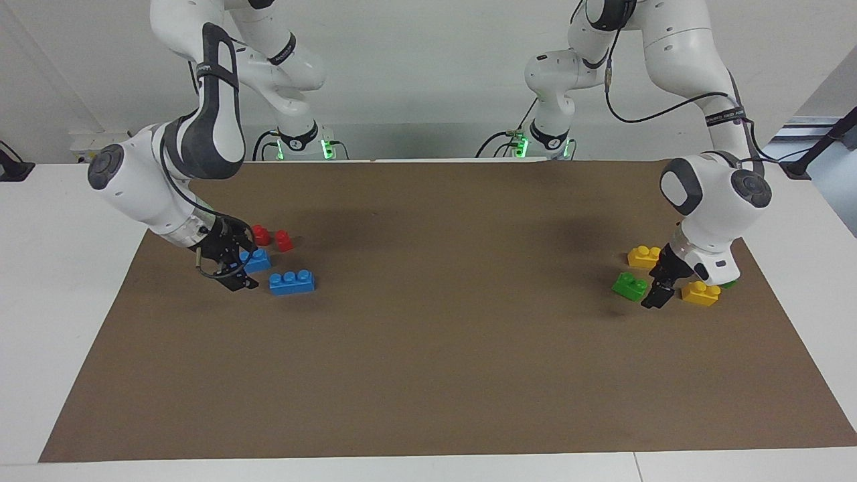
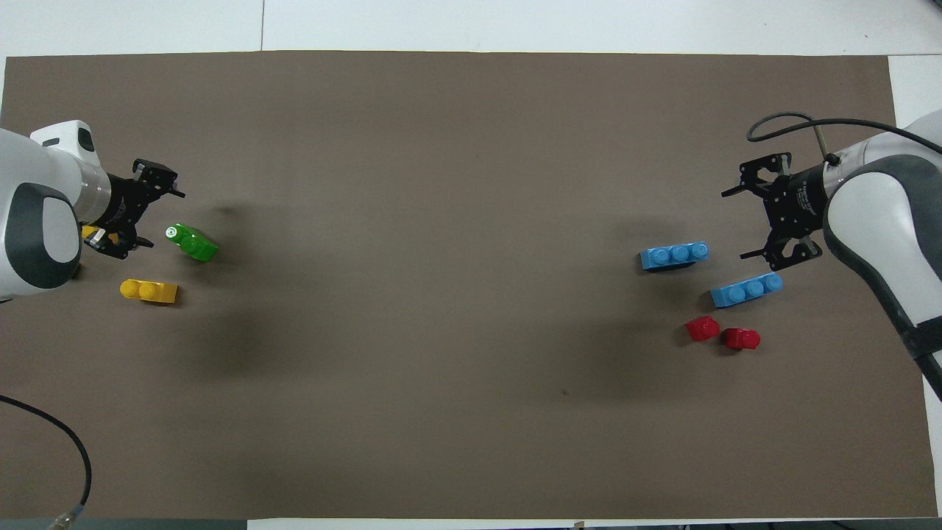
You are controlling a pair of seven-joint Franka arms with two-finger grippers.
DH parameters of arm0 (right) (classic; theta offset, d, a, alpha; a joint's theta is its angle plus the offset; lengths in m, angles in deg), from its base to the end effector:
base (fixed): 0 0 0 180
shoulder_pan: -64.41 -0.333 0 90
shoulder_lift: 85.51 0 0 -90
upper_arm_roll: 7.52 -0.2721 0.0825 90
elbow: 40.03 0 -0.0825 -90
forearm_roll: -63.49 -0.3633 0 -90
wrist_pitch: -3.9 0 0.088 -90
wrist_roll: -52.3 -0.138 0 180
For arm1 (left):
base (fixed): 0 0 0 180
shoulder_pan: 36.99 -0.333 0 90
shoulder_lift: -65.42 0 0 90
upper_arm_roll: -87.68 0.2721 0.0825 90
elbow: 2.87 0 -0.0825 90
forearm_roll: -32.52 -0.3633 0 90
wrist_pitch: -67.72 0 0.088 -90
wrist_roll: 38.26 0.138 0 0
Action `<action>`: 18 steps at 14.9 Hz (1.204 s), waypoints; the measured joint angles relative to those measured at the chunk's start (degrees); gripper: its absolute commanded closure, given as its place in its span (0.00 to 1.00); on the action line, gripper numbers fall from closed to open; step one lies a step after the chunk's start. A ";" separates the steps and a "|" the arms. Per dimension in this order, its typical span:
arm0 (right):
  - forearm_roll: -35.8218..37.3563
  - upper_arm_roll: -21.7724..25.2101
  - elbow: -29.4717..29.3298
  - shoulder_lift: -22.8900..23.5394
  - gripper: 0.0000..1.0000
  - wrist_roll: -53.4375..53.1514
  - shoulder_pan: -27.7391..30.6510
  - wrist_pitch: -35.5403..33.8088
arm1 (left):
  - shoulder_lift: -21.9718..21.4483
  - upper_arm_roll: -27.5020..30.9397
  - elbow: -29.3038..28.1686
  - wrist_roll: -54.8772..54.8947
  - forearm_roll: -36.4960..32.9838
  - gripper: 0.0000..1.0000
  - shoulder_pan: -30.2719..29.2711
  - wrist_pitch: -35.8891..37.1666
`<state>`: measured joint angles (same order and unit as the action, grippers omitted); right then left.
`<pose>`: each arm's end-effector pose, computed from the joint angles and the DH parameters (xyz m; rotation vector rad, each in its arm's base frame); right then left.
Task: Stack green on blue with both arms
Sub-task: 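Move the left gripper over the green brick while the right gripper approaches the blue brick, then lower and close the left gripper on green while the right gripper grasps blue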
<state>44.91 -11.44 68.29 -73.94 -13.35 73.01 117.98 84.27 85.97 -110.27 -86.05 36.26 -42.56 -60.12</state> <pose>0.5678 -0.0185 0.3320 -2.2483 1.8493 0.3529 0.5985 0.0372 0.2803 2.7389 1.3956 0.0041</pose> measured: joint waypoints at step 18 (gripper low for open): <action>-4.49 -0.10 3.95 3.53 0.00 7.15 -0.01 7.48 | 2.31 -0.24 -2.40 -0.10 0.00 0.00 0.52 -2.17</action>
<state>40.42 -11.54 72.24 -70.42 -6.20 73.01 125.46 86.58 85.74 -112.68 -86.15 36.25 -42.04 -62.29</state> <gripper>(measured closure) 0.000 0.000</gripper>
